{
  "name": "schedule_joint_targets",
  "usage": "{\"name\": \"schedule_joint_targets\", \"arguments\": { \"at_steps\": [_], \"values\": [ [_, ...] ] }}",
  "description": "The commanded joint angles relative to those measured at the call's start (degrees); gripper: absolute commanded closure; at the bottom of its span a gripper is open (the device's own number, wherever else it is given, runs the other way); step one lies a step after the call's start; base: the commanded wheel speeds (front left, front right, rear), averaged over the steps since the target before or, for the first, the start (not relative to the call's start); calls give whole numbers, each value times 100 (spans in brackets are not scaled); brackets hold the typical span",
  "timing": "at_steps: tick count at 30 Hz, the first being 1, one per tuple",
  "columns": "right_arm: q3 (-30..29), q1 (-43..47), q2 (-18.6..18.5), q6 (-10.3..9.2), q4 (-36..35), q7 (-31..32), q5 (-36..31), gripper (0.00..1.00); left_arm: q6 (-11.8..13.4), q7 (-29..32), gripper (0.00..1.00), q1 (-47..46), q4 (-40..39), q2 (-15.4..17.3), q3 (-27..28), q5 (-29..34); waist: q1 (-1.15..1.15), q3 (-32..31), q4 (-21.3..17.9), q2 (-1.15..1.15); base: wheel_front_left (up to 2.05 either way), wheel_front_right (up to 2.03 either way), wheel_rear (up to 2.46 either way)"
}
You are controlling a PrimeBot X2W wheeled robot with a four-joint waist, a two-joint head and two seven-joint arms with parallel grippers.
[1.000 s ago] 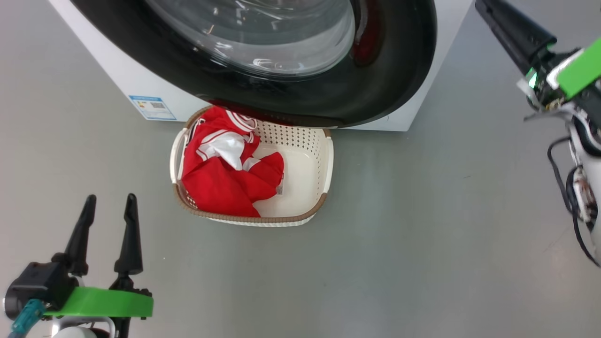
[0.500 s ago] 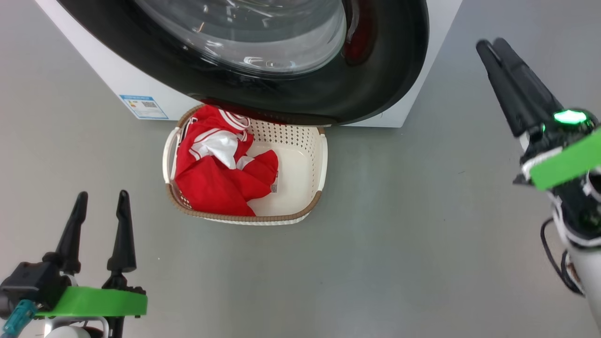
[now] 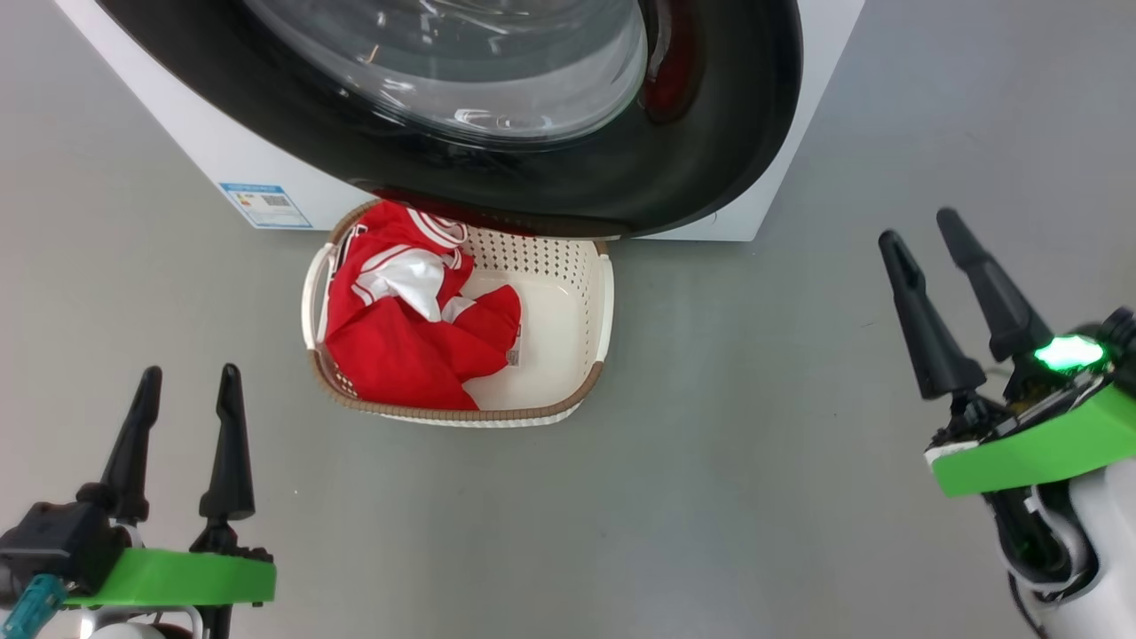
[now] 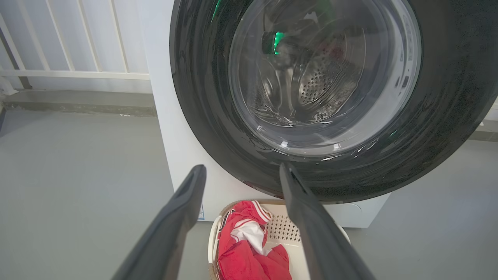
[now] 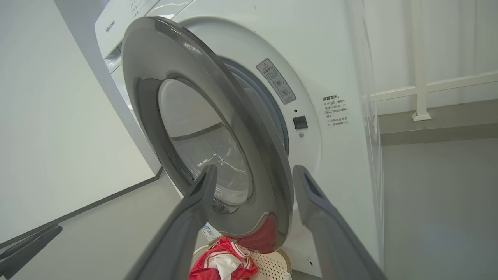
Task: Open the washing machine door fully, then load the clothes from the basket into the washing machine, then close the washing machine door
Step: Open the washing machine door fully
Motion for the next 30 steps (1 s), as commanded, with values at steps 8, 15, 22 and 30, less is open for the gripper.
{"name": "schedule_joint_targets", "arguments": {
  "at_steps": [8, 15, 22, 30],
  "values": [
    [-638, 449, 814, 10, -185, -68, -1051, 0, -18, -46, 0, -76, -232, 137, 192, 34, 0, 64, 40, 0, 0, 0, 0],
    [-761, 541, 1056, 10, 170, -69, -1699, 0, -18, -46, 0, -99, -223, 123, 159, 30, 0, 80, 66, 0, 0, 0, 0],
    [-721, 566, 1068, 10, 520, -69, -1874, 0, -18, -46, 0, -82, -199, 115, 143, 33, 0, 39, 85, 0, 0, 0, 0],
    [-657, 550, 1088, 10, 718, -70, -1877, 0, -18, -46, 0, -38, -171, 131, 127, 28, 0, -31, 65, 0, 0, 0, 0]
  ]
}}
